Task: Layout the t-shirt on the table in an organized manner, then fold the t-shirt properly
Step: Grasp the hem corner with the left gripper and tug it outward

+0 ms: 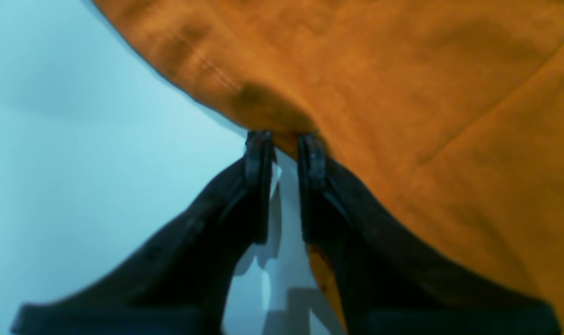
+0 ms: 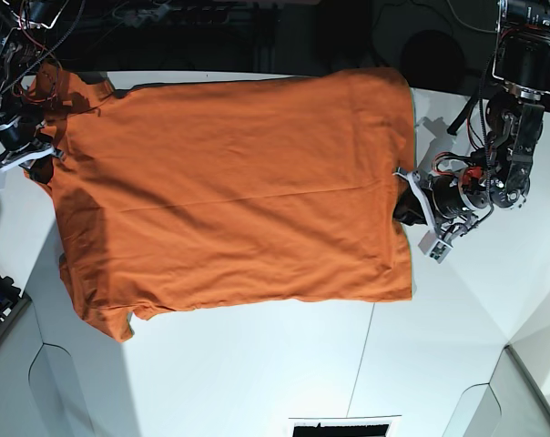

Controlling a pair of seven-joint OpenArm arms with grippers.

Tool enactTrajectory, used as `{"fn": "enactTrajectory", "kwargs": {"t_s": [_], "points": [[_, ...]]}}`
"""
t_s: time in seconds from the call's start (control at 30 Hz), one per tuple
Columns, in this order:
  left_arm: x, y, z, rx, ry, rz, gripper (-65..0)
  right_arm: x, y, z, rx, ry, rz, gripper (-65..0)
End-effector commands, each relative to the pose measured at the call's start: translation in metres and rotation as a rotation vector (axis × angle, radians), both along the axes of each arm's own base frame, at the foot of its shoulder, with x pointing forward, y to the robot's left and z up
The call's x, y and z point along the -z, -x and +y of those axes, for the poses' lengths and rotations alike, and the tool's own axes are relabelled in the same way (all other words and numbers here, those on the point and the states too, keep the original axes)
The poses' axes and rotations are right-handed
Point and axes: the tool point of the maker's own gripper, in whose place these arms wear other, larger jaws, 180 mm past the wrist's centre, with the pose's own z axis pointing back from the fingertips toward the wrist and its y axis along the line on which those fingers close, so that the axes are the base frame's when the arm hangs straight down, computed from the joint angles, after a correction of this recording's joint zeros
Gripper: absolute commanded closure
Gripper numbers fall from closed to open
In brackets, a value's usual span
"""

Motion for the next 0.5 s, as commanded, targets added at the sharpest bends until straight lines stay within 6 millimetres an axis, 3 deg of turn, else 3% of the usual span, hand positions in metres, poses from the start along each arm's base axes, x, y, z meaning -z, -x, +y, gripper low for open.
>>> {"fn": "enactTrajectory", "kwargs": {"t_s": [0.0,0.1,0.23,0.3,0.47], "points": [[-0.018,-0.012,0.001,0.011,-0.003,-0.057,-10.7,-0.012,-0.007,-0.007,-0.003,0.022,-0.032,0.0],[-0.028,-0.024,0.015,-0.010,-0.076,-0.098,-10.7,-0.011,-0.007,-0.007,-0.003,0.021,-0.031,0.0],[-0.053,-0.049,0.048,-0.098,-0.148,-0.163,-10.7,-0.012,-0.007,-0.007,-0.003,0.019,-0.033,0.0],[-0.067,-0.057,0.055,-0.114,-0.136,-0.186,-10.7,-0.012,-0.008,-0.007,-0.003,0.018,-0.034,0.0],[-0.081,-0.044,0.006,0.074,0.058,-0.159,-10.7,-0.012,-0.007,-0.006,-0.003,0.018,-0.033,0.0]]}}
